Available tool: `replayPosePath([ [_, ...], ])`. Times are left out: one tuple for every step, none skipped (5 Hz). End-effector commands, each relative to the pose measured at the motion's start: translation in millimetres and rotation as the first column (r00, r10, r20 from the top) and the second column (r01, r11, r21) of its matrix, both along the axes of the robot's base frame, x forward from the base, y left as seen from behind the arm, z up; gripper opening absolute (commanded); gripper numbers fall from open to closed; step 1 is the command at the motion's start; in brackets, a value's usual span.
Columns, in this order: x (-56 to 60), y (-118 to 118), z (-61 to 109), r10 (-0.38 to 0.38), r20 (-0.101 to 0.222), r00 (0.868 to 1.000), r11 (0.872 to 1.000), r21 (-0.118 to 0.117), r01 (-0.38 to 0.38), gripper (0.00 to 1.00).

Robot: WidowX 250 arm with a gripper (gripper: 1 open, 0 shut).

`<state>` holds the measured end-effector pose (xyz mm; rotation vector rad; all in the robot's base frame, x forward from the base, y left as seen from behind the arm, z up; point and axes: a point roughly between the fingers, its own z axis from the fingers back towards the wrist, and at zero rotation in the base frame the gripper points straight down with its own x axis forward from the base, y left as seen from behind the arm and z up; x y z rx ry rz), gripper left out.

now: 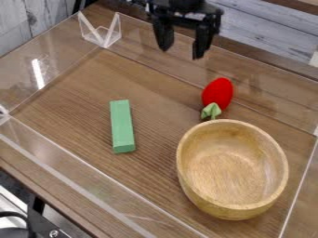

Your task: Move the red object to the right side of the table

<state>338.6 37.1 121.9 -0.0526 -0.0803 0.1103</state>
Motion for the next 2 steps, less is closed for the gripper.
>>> replayPosePath([
  [3.2, 30, 28.5, 0.088, 0.098, 0.991, 0.995, 0.041, -0.092, 1.0],
  [6.0, 63, 21.8, 0.155, 0.102, 0.983, 0.984, 0.067, -0.162, 1.0],
])
